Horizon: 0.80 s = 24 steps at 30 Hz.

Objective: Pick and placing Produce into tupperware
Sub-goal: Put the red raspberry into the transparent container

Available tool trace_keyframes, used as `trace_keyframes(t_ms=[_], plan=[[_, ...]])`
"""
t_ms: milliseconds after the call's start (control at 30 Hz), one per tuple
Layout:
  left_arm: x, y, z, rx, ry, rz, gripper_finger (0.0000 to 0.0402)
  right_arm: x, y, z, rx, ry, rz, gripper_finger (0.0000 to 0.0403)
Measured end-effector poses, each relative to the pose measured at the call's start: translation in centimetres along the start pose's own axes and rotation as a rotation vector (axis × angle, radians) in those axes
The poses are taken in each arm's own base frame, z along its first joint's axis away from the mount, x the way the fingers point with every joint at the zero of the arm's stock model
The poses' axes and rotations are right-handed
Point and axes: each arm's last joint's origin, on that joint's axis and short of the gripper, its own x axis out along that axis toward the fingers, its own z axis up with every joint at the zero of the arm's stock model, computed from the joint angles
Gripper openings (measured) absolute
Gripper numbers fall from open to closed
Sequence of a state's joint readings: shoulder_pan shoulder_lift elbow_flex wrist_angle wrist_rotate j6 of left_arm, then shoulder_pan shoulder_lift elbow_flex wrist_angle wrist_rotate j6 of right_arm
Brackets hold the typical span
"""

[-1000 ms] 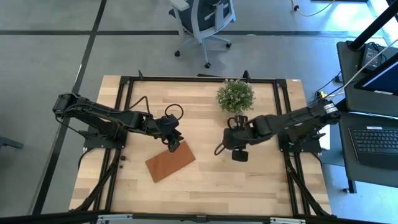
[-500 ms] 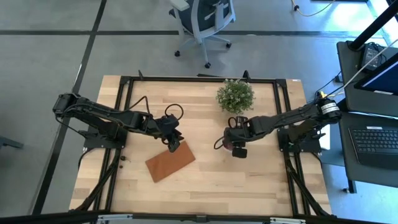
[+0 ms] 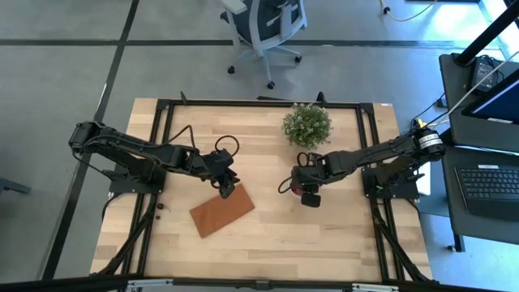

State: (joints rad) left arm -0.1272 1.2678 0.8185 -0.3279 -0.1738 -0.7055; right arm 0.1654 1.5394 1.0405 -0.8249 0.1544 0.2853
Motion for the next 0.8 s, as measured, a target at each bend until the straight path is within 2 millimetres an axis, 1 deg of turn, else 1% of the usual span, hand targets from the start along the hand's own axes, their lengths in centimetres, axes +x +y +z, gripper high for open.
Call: trace_keyframes(t_ms=[433,800], plan=[[0.0,0.02,0.01,0.011,-0.001,0.001,0.0121,-0.03,0.23,0.77,0.037,-0.079,0.024,0.0116],[0.01,0.05,0.04,0.033,-0.001,0.002,0.0121,-0.04,0.24,0.81,0.001,-0.084,0.023,0.0116]])
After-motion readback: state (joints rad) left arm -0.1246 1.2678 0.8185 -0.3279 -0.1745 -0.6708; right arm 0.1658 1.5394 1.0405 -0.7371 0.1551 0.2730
